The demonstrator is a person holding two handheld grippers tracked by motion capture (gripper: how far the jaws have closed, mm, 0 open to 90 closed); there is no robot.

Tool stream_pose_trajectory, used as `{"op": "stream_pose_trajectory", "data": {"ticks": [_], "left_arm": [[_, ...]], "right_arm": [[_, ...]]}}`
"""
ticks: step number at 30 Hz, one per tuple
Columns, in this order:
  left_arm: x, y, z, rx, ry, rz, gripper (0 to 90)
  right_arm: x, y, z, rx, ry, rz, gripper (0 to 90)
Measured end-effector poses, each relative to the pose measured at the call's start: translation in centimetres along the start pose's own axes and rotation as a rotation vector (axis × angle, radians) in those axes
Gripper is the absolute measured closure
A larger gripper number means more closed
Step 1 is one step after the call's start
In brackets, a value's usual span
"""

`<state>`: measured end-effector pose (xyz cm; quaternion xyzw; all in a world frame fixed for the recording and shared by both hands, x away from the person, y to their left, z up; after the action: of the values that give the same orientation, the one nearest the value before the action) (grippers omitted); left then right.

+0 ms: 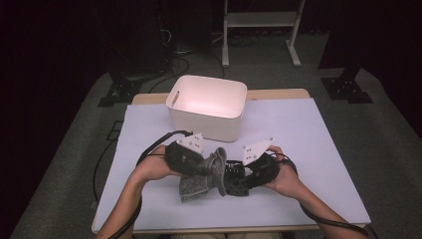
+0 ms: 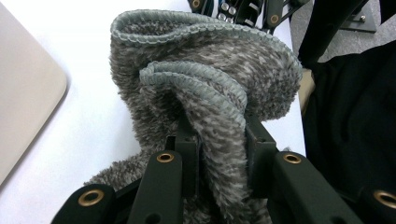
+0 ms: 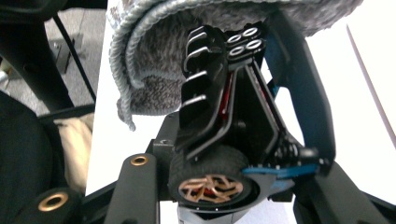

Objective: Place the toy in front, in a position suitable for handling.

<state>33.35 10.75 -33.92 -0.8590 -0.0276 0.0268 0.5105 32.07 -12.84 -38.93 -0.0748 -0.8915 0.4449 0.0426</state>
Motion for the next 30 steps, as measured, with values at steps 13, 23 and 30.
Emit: {"op": "stream_pose_trajectory", "data": {"ticks": [13, 23, 30], "left_arm": [[-0.6, -0.3, -2.7, 0.038, 0.075, -0.012, 72.3], [-1.0, -1.0, -4.7, 0.04, 0.125, -0.006, 72.2], [-1.3, -0.5, -6.7, 0.048, 0.16, 0.0, 72.1]], "right_arm": [[0.2, 0.4, -0.3, -0.009, 0.014, -0.004, 55.9], [0.1, 1.0, -0.5, -0.037, 0.02, -0.007, 55.8], [0.1, 1.3, -0.4, -0.059, 0.027, -0.01, 55.8]]}}
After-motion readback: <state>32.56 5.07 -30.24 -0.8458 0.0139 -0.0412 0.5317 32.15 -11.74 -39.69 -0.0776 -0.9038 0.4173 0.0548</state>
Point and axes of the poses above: each handheld gripper's, and its own axes: y roughly forward along the jaws, z roughly out of its underside, x roughly to its left, the point moved 1 cm from there along y, roughly forward along the jaws, and after that the axes turned 12 degrees about x, right-handed, at the moved point
